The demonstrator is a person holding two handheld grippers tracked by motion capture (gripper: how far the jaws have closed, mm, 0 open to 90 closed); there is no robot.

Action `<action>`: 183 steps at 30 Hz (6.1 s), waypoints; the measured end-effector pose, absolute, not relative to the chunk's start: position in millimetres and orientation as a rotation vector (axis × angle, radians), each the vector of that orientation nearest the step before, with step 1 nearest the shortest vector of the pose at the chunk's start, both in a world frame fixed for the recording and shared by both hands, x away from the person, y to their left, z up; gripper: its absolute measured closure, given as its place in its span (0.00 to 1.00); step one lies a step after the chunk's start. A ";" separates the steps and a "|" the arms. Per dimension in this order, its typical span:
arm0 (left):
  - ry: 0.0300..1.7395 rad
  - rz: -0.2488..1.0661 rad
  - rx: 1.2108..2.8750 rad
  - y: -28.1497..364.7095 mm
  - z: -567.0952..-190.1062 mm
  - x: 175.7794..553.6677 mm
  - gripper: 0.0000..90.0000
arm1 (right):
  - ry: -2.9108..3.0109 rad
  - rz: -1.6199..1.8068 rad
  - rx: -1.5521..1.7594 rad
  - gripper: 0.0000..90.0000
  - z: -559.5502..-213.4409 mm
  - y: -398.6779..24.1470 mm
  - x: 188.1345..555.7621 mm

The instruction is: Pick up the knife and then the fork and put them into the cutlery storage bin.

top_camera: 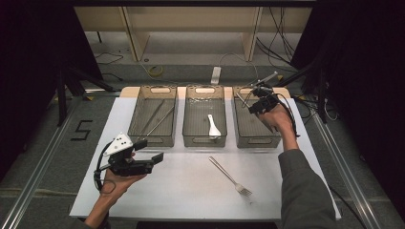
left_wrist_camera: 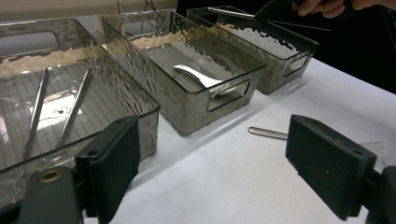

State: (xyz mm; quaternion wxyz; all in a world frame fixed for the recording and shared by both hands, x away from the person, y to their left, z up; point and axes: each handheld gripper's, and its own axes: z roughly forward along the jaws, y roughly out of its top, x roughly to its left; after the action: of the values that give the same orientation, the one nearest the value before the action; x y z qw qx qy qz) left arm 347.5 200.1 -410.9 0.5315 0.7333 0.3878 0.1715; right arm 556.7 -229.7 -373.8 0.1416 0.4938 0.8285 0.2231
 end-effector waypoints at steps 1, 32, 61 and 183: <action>0.925 0.409 1.750 200.1 -410.9 347.4 0.19 | 2.395 0.639 1.429 0.90 -374.6 -229.4 557.3; 0.925 0.405 1.753 199.4 -411.1 347.3 0.19 | 2.357 0.558 1.506 0.89 -392.6 -222.3 573.2; 0.921 0.408 1.759 199.4 -411.2 347.1 0.19 | 2.445 0.819 1.277 0.35 -356.7 -194.4 519.3; 0.884 0.404 1.758 195.7 -410.3 344.8 0.18 | 2.951 0.336 0.847 0.92 -457.0 -143.9 400.4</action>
State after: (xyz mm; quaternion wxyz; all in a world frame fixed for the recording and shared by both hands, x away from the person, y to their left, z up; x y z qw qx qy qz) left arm 344.8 195.7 -410.3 0.5365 0.7385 0.3714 0.1697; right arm 400.4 -143.9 -457.0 0.0265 0.2741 0.9552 0.1087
